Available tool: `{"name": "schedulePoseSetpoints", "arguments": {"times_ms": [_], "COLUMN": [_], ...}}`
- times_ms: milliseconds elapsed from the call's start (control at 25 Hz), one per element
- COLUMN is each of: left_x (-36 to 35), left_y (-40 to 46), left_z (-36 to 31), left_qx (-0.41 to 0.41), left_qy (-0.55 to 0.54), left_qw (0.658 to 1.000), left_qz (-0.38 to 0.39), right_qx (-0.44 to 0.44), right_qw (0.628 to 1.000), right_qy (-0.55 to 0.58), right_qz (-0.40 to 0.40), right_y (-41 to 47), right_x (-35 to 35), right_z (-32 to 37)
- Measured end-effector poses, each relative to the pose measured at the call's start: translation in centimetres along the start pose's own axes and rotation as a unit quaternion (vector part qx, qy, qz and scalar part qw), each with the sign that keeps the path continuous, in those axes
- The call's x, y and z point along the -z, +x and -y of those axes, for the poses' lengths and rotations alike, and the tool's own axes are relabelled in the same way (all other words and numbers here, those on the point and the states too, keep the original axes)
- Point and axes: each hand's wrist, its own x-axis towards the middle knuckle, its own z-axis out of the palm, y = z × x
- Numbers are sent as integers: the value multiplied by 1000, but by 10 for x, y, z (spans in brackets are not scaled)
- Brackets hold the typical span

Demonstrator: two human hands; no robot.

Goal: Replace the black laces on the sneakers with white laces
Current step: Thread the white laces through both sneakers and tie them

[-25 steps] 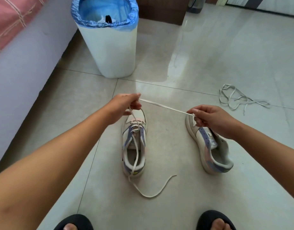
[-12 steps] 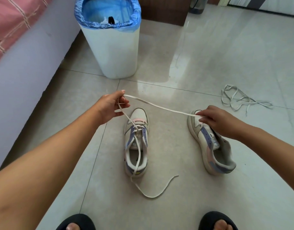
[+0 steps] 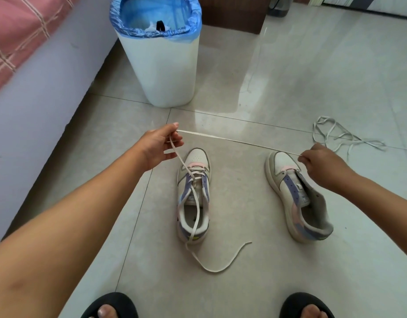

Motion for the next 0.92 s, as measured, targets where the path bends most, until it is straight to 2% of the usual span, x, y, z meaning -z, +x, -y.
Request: {"name": "schedulePoseSetpoints", "arguments": {"times_ms": [80,120,200,280,360,440,520,560,720,800,920], "left_x": [-6,-11,-27,-46,-67,-85,-93,-90,-50,-33,-27], "left_y": [-2,-3,-4,-4,-2,-2,-3,-3,-15,-23,-31], "left_z": [-3,-6,-13,-19,-20,-17,-11,-7,11,27,51], "left_qx": [-12,-22,-46,-73,-112,-154,-181,-191,-189,-162,-132], "left_qy": [27,49,98,161,272,411,506,522,533,561,580], "left_qw": [999,998,994,983,954,896,839,828,825,812,804], "left_qz": [14,22,33,42,49,69,82,78,-6,-23,-8], "right_qx": [-72,-120,-216,-276,-313,-320,-311,-304,-285,-282,-288], "right_qw": [990,968,892,816,741,695,689,687,662,672,700], "right_qy": [122,219,391,479,540,585,600,609,672,669,642], "right_qz": [21,27,70,169,249,269,264,253,171,142,119], "right_y": [2,1,-5,-14,-22,-25,-24,-23,-17,-15,-16], "right_x": [0,-1,-11,-28,-44,-52,-56,-56,-59,-62,-67], "right_z": [5,11,25,42,65,90,116,129,166,177,182]}}
